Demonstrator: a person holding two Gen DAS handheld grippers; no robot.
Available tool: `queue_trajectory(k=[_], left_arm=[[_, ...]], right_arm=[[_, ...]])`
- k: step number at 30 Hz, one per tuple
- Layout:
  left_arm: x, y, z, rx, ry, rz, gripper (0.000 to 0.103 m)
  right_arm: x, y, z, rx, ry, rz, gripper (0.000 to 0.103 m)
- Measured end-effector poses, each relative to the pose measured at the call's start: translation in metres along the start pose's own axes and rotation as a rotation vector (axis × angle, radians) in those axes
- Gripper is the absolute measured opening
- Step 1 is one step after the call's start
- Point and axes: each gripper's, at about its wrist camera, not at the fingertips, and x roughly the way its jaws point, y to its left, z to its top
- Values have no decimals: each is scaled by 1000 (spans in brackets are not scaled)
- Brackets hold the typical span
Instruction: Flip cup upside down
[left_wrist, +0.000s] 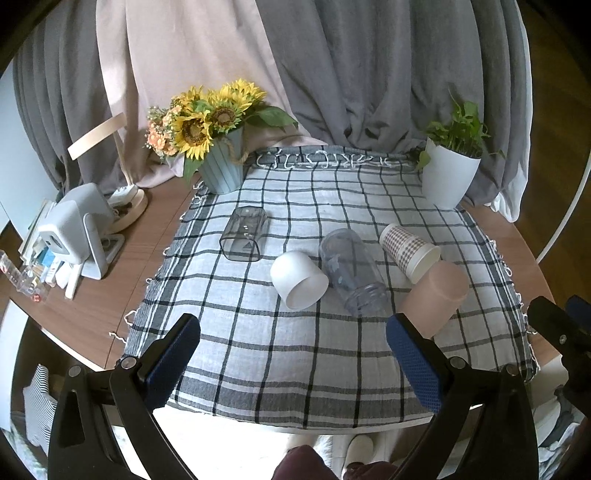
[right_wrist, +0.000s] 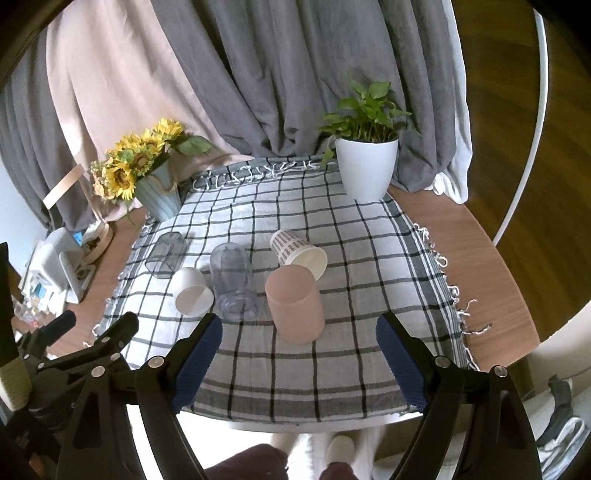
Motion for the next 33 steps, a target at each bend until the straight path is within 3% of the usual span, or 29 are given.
queue_trajectory(k=[33], left_arm=[[-5, 2, -1, -1, -8, 1, 103]], right_arm=[[-2, -3, -1, 8, 1, 1, 91]])
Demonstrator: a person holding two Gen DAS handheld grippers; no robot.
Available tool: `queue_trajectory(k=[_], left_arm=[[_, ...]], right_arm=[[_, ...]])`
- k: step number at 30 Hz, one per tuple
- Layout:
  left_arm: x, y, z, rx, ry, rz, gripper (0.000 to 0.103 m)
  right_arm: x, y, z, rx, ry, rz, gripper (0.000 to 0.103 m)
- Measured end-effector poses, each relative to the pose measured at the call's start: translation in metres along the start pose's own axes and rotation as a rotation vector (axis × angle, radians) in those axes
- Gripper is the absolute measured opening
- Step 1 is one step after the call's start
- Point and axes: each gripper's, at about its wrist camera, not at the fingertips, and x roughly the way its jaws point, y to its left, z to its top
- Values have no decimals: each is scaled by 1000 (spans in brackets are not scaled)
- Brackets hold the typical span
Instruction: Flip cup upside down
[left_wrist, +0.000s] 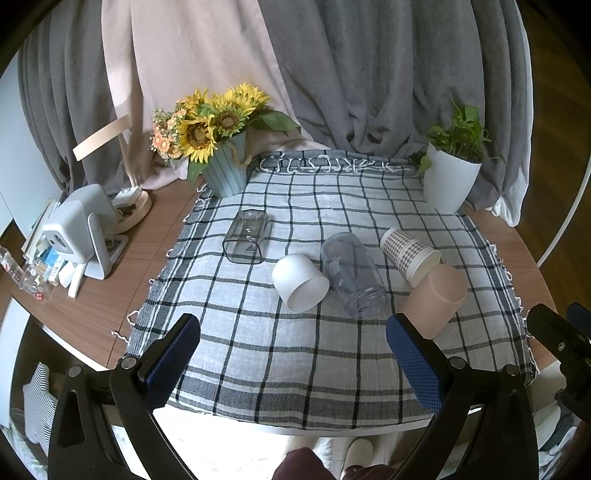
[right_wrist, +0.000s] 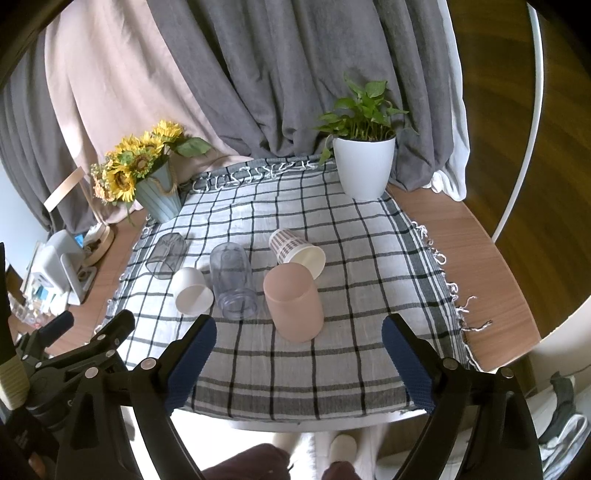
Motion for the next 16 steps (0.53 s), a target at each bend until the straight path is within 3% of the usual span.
queue_trajectory(k=[16], left_arm=[[-1, 0, 0, -1, 0, 3, 103]], right_arm=[[0, 0, 0, 2, -1, 1, 93]])
